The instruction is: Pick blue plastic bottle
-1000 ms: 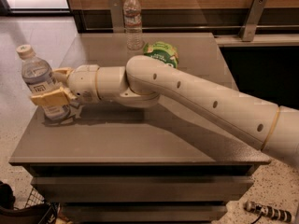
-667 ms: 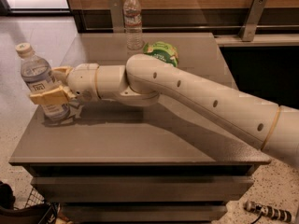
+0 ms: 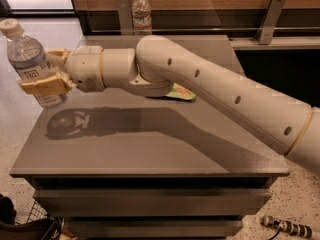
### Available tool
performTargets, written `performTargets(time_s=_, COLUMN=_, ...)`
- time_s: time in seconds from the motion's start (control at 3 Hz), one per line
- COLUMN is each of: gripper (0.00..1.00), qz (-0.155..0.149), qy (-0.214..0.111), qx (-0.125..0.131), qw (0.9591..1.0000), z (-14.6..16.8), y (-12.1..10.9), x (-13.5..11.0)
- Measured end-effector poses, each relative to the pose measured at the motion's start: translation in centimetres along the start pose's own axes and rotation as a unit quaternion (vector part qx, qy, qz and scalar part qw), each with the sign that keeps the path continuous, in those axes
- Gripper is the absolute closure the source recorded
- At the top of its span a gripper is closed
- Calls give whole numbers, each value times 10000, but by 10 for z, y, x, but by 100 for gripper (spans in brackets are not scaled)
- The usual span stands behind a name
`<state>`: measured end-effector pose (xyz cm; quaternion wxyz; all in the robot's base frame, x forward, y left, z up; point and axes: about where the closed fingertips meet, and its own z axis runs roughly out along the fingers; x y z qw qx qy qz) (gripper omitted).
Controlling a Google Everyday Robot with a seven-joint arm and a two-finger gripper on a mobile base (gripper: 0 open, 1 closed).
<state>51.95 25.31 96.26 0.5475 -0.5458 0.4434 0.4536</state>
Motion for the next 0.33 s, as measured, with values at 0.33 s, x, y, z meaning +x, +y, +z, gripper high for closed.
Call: performTargets(time_s=0.33, gripper=100, qz=-386, qy=18, qx=-84, qw=9992, z=-5, y=0, x=-46)
